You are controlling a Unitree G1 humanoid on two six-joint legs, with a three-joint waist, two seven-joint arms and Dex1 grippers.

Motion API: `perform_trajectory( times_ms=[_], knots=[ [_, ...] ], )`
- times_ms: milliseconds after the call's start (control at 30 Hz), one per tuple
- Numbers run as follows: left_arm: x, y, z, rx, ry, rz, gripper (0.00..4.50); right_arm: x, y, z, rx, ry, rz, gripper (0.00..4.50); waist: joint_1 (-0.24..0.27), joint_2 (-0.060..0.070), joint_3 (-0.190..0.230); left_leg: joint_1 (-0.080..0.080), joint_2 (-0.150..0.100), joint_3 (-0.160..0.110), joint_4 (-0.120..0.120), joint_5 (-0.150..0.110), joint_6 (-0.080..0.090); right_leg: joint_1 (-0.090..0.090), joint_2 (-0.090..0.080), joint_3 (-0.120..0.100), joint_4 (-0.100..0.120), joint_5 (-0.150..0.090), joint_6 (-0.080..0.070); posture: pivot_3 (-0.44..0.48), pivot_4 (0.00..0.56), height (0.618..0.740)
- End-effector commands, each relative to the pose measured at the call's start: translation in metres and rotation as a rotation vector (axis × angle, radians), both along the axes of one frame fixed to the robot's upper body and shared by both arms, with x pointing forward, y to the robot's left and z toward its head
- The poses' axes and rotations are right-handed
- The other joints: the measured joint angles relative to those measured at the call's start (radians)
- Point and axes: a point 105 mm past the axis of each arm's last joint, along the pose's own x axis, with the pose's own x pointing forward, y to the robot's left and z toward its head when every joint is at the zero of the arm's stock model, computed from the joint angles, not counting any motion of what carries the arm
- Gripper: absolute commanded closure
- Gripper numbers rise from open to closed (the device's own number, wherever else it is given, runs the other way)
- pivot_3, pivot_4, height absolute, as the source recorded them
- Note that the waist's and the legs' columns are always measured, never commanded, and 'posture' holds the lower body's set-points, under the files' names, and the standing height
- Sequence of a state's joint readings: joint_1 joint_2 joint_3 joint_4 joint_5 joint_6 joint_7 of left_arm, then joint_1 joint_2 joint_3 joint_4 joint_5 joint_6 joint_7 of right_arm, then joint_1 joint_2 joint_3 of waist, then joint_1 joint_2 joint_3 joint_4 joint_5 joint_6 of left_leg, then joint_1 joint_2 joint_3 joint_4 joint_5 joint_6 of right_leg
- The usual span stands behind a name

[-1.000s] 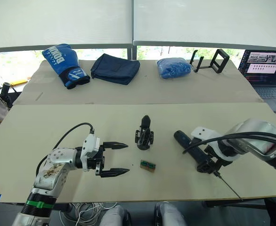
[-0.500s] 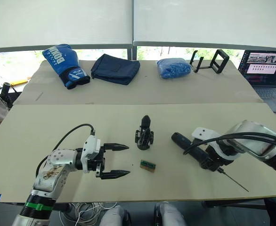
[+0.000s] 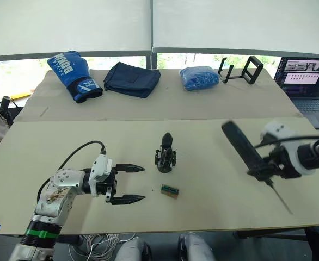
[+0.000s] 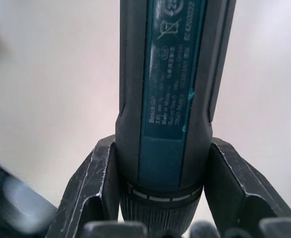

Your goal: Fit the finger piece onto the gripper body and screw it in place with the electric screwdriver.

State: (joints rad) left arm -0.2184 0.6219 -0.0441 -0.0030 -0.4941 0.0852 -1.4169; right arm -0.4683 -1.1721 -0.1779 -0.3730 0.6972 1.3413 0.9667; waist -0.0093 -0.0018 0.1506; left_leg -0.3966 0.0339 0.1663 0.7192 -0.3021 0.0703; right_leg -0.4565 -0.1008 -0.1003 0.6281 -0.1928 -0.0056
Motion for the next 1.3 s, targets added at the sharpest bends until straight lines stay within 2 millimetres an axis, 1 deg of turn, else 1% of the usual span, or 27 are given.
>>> perform_trajectory(
  times_ms=[33, 67, 167, 200, 267, 333, 433, 567, 700, 767, 833, 900, 1067, 1300],
  knots=[
    [-0.001, 0.004, -0.001, 0.015, -0.009, -0.023, 0.00, -0.017, 0.012, 0.039, 0.133, -0.248, 0.112, 2.56, 0.006, 0.000, 0.000, 0.000, 0.000, 0.000, 0.000, 0.000, 0.000, 0.000, 0.000, 0.001, 0.000, 0.000, 0.000, 0.000, 0.150, 0.740],
    [0.000, 0.004, -0.002, 0.018, -0.007, -0.026, 0.00, -0.022, 0.018, 0.044, 0.192, -0.303, 0.154, 2.56, 0.011, 0.000, 0.000, 0.000, 0.000, 0.000, 0.000, 0.000, 0.000, 0.000, 0.001, 0.001, 0.000, 0.000, 0.000, 0.000, 0.150, 0.740],
    [0.001, 0.002, -0.009, 0.040, -0.005, -0.033, 0.00, -0.037, 0.040, 0.073, 0.485, -0.579, 0.265, 2.56, 0.017, -0.001, 0.000, -0.001, 0.000, 0.000, 0.002, 0.000, 0.000, 0.000, 0.002, 0.002, -0.001, 0.000, 0.001, 0.000, 0.150, 0.740],
    [0.000, 0.001, -0.013, 0.052, -0.001, -0.034, 0.00, -0.042, 0.046, 0.076, 0.546, -0.620, 0.289, 2.56, 0.017, -0.001, 0.000, -0.001, 0.000, 0.000, 0.002, 0.000, 0.000, 0.000, 0.003, 0.002, -0.001, 0.001, 0.001, 0.000, 0.150, 0.740],
    [0.001, -0.006, -0.022, 0.070, 0.014, -0.033, 0.00, -0.049, 0.060, 0.066, 0.571, -0.692, 0.323, 2.56, 0.018, 0.000, 0.000, 0.000, -0.001, 0.000, 0.002, 0.000, 0.000, 0.001, 0.003, 0.003, 0.000, 0.001, 0.001, 0.000, 0.150, 0.740],
    [0.002, -0.012, -0.027, 0.074, 0.012, -0.028, 0.00, -0.054, 0.071, 0.057, 0.568, -0.772, 0.337, 2.56, 0.023, -0.003, -0.001, 0.000, -0.001, 0.000, 0.001, 0.000, 0.000, 0.002, 0.003, 0.002, -0.001, 0.000, 0.001, 0.000, 0.150, 0.740],
    [0.008, -0.023, -0.033, 0.086, -0.016, -0.006, 0.00, -0.070, 0.092, 0.035, 0.536, -0.813, 0.508, 2.56, 0.020, -0.002, -0.001, 0.000, -0.002, 0.001, 0.001, 0.000, 0.000, 0.001, 0.002, 0.003, 0.000, 0.000, 0.001, 0.000, 0.150, 0.740],
    [0.010, -0.039, -0.039, 0.097, -0.041, -0.006, 0.00, -0.074, 0.110, 0.020, 0.586, -0.833, 0.584, 2.56, 0.018, -0.002, -0.001, 0.002, -0.002, 0.002, 0.003, 0.000, 0.001, 0.002, 0.004, 0.004, 0.000, 0.000, 0.002, 0.000, 0.150, 0.740],
    [0.012, -0.048, -0.043, 0.110, -0.047, -0.014, 0.00, -0.071, 0.116, 0.015, 0.633, -0.846, 0.588, 2.56, 0.015, -0.002, -0.001, 0.003, -0.002, 0.002, 0.003, 0.000, 0.000, 0.002, 0.004, 0.005, 0.001, 0.000, 0.001, 0.000, 0.150, 0.740],
    [0.023, -0.055, -0.049, 0.135, -0.048, 0.031, 0.00, -0.069, 0.118, 0.006, 0.623, -0.835, 0.617, 2.56, 0.016, -0.002, -0.001, 0.003, -0.002, 0.002, 0.002, 0.000, 0.000, 0.002, 0.004, 0.005, 0.001, 0.001, 0.001, 0.000, 0.150, 0.740],
    [0.028, -0.062, -0.048, 0.123, -0.053, 0.053, 0.00, -0.064, 0.119, 0.003, 0.601, -0.863, 0.631, 2.56, 0.021, -0.003, -0.001, 0.005, -0.002, 0.001, 0.003, 0.000, 0.001, 0.005, 0.004, 0.004, 0.000, 0.001, 0.001, 0.000, 0.150, 0.740],
    [0.024, -0.067, -0.049, 0.117, -0.049, 0.035, 0.00, -0.059, 0.121, 0.002, 0.592, -0.892, 0.632, 2.56, 0.019, -0.003, -0.001, 0.006, -0.002, 0.002, 0.003, 0.000, 0.001, 0.006, 0.004, 0.005, 0.000, 0.001, 0.001, 0.000, 0.150, 0.740],
    [0.012, -0.075, -0.055, 0.113, -0.007, -0.022, 0.00, -0.059, 0.129, -0.004, 0.608, -0.870, 0.659, 2.56, 0.020, -0.002, -0.001, 0.006, -0.002, 0.001, 0.002, 0.000, 0.001, 0.006, 0.004, 0.005, 0.001, 0.000, 0.001, 0.000, 0.150, 0.740],
    [0.012, -0.082, -0.059, 0.126, -0.003, -0.032, 0.00, -0.055, 0.131, -0.006, 0.615, -0.834, 0.629, 2.56, 0.022, -0.002, -0.001, 0.008, -0.002, 0.001, 0.003, -0.001, 0.002, 0.008, 0.003, 0.004, 0.001, 0.000, 0.001, 0.000, 0.150, 0.740]
  ],
)
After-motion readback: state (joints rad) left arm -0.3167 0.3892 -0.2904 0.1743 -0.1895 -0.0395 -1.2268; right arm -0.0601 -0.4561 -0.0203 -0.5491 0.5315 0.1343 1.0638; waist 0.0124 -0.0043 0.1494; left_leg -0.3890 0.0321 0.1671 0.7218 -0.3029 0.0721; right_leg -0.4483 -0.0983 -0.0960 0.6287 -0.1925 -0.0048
